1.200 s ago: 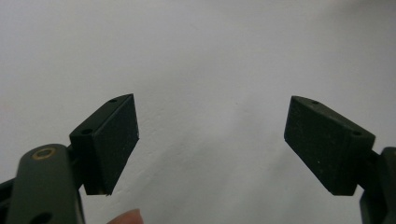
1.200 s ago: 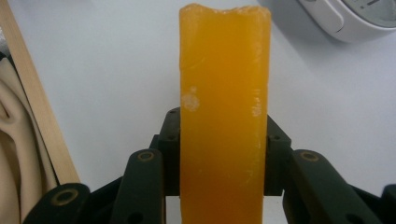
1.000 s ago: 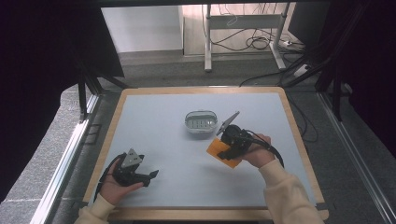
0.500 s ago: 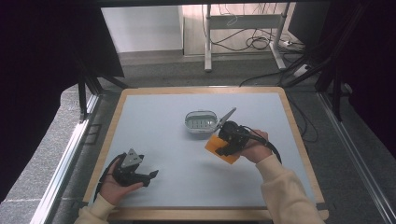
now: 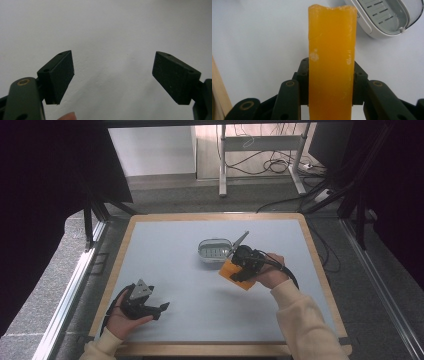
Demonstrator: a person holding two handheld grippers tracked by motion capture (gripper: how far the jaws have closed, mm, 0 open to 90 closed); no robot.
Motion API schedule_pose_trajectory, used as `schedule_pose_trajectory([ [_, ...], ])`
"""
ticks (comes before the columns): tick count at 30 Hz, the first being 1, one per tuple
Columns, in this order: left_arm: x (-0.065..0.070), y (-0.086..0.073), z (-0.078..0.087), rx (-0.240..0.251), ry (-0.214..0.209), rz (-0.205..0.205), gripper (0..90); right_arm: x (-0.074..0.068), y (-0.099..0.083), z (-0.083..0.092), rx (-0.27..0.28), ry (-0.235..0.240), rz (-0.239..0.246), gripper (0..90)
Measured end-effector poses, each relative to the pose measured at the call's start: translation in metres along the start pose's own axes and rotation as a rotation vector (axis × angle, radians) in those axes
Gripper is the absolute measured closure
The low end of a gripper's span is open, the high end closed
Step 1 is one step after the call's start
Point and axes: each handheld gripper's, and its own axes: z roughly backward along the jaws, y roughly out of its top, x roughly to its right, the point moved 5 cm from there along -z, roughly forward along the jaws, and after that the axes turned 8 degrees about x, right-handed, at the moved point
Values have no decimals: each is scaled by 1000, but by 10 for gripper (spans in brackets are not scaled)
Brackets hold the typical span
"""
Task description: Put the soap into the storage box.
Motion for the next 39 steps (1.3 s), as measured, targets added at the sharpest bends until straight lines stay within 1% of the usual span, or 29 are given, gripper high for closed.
schedule_pose_trajectory([
  [4,0,0,0,1,0,2,180,2,1,-2,-9,2,15,614],
  [6,0,0,0,0,0,4,180,4,2,-3,-21,-7,20,614],
  [10,0,0,-1,3,1,8,180,8,4,-4,-31,-14,21,614],
  [12,0,0,-1,2,0,8,180,9,5,-3,-29,-9,18,614],
  [15,0,0,-1,3,0,8,180,11,7,-3,-28,-8,27,614],
  [19,0,0,-1,3,0,7,179,13,9,-4,-42,-7,26,614],
  [27,-1,0,-1,4,2,9,179,18,14,-5,-35,-5,41,615],
  [30,0,0,-2,1,0,8,179,21,16,-5,-43,-10,37,615],
  [34,0,0,-1,2,1,10,179,26,20,-4,-36,-7,38,615],
  [39,0,0,-1,2,1,10,179,29,25,-4,-35,-3,52,615],
])
